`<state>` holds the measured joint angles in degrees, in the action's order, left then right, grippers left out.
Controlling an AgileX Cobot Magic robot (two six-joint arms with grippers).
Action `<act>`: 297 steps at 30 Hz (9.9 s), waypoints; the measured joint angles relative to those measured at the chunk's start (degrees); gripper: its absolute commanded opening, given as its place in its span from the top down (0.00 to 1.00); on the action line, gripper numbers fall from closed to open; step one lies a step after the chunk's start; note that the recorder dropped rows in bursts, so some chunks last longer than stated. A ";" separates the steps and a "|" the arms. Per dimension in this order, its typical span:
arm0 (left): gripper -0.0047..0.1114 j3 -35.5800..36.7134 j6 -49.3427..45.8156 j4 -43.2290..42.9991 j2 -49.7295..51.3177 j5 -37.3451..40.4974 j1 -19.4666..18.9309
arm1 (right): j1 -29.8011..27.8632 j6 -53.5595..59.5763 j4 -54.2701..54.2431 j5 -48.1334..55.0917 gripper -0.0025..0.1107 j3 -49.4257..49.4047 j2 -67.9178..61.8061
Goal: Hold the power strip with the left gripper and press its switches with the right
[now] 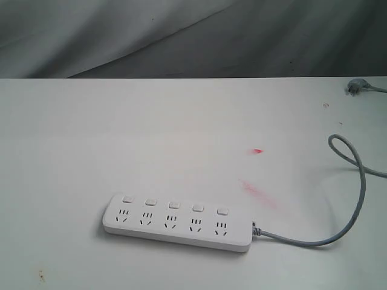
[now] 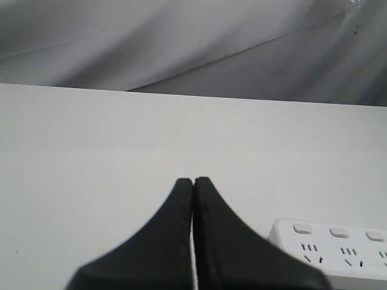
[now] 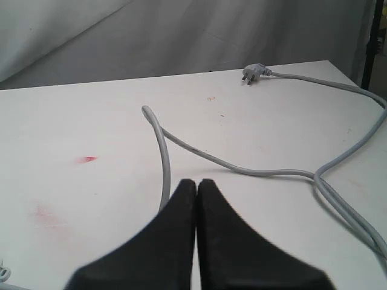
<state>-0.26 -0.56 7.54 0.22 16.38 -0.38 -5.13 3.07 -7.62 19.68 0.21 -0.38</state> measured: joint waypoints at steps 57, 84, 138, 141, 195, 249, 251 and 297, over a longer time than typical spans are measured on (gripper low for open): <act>0.95 -61.09 -86.07 48.44 71.10 33.56 -25.22 | 0.00 0.00 0.00 0.00 0.98 0.00 0.00; 0.95 -61.12 -93.03 51.84 75.15 53.12 -34.53 | 0.00 0.00 0.00 0.00 0.98 0.00 0.00; 0.25 -71.27 -119.11 33.96 120.61 53.29 -1.26 | 0.00 0.00 0.00 0.00 0.98 0.00 0.00; 0.25 -70.27 -119.11 33.96 120.74 53.29 -1.11 | 0.00 0.00 0.00 0.00 0.98 0.00 0.00; 0.44 -69.52 -119.00 36.94 123.61 52.03 -1.11 | 0.00 0.00 0.00 0.00 0.98 0.00 0.00; 0.44 -69.52 -119.00 37.37 123.61 51.74 -1.11 | 0.00 -9.90 -5.83 -16.43 0.98 45.11 -41.93; 0.44 -69.52 -119.00 37.37 123.61 51.74 -1.11 | 0.00 -8.49 -4.53 -6.64 0.98 52.86 -48.48; 0.44 -69.52 -118.92 37.47 123.61 51.74 -1.11 | 37.07 67.17 -40.35 23.88 0.37 87.29 -124.99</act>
<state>-69.78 -119.49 45.01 123.82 68.12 -1.49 31.93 70.25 -47.97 43.56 87.51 -125.37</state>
